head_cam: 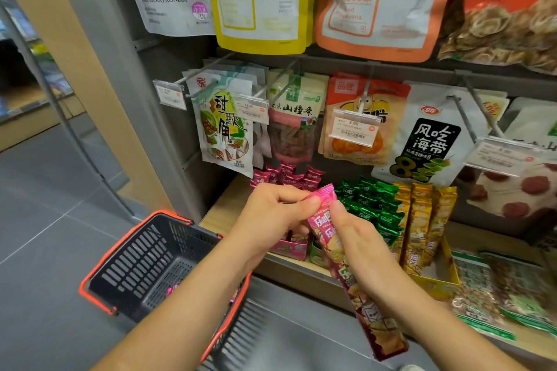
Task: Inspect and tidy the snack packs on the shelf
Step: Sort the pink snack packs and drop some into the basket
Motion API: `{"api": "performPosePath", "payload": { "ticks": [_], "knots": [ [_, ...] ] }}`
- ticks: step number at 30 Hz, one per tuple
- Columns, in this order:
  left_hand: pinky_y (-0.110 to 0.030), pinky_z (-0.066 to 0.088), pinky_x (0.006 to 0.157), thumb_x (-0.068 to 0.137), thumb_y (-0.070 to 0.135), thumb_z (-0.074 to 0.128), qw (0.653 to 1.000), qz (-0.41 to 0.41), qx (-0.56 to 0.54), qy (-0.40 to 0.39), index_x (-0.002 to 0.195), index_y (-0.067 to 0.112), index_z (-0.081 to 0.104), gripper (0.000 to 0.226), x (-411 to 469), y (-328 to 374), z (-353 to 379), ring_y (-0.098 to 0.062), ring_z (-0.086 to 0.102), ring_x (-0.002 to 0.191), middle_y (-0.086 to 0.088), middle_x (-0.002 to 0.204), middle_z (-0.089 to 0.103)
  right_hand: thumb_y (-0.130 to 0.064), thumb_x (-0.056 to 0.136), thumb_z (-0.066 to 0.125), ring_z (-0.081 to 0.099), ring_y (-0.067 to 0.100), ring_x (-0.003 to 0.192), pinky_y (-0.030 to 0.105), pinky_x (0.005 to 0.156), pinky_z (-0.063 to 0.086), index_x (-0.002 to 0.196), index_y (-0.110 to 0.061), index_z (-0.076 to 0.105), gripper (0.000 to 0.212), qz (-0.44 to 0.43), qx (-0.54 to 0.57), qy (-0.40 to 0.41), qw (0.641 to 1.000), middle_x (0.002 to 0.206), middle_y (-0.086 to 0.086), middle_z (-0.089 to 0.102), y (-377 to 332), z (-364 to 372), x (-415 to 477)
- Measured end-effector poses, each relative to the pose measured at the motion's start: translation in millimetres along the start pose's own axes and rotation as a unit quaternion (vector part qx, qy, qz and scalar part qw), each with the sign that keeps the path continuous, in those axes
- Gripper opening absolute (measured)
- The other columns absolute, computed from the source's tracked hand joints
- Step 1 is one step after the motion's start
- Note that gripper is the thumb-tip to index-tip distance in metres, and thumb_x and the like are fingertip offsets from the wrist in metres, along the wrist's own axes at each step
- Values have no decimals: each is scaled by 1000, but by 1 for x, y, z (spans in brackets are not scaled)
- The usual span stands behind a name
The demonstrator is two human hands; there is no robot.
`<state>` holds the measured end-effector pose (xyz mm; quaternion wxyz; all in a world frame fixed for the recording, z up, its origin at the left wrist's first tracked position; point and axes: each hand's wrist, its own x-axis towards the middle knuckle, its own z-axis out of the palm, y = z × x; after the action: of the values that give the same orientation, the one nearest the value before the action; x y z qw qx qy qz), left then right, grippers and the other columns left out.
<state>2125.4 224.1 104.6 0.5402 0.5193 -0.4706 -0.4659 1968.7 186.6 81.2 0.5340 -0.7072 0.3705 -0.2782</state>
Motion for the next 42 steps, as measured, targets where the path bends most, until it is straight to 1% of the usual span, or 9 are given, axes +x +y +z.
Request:
{"api": "performPosePath", "payload": {
  "ticks": [3,6,10,14,17,23,31,37,42],
  "knots": [
    [-21,50,54,86,4,68,999,1,27,41,79,11,78,14,1,-1,-2,-11,57,54,-4,64,69,-71,88,28,59,28,67,46,69,51,89,-12,66,70,-31,-66,0,997,72,10,63,4,-3,1],
    [-22,52,54,85,2,69,996,4,59,59,77,12,77,15,3,-2,-1,-11,58,51,-4,61,68,-73,87,26,63,20,82,46,81,51,99,-10,63,74,-22,-106,-9,994,88,7,68,5,-7,1],
    [-22,51,53,86,-2,67,994,21,84,62,78,15,75,20,5,-1,-4,-9,60,51,2,60,67,-74,84,27,62,-3,73,19,64,48,117,-39,50,53,-16,-121,-25,992,80,-14,68,2,-11,-2],
    [-19,52,72,87,4,67,990,49,125,40,91,22,74,20,5,0,-6,-2,66,76,11,79,72,-73,85,28,59,13,59,46,60,51,108,-39,49,46,-55,-171,-16,984,75,1,66,2,-11,-4],
    [-20,51,83,89,16,68,989,63,132,12,101,17,76,15,4,0,-6,-4,67,93,10,92,74,-74,86,31,58,13,58,47,58,50,98,-36,51,44,-69,-175,0,982,73,-3,65,2,-14,-3],
    [-17,47,70,78,32,70,990,85,113,3,77,23,77,11,3,5,-7,-4,63,76,10,76,70,-75,84,35,60,8,64,39,61,50,100,-48,53,36,-80,-173,-43,981,82,-15,66,0,-19,-3],
    [-13,46,58,84,10,73,977,105,167,78,64,36,73,33,7,-4,-1,3,61,60,14,63,68,-66,86,40,66,12,64,38,64,59,108,-42,56,36,-19,-87,-123,988,71,-17,63,-3,-15,0],
    [-18,48,59,90,15,67,976,93,134,147,69,41,74,34,12,-7,-9,1,62,66,10,69,70,-63,80,51,68,24,68,32,62,58,122,-36,51,50,40,-37,-185,981,96,6,66,-4,-25,2],
    [-19,48,57,92,15,63,987,78,123,67,88,36,77,25,10,-4,-15,-6,61,69,5,80,71,-64,83,46,66,28,65,35,57,57,113,-36,55,42,20,-100,-158,982,90,5,67,-4,-27,0]
  ]
}}
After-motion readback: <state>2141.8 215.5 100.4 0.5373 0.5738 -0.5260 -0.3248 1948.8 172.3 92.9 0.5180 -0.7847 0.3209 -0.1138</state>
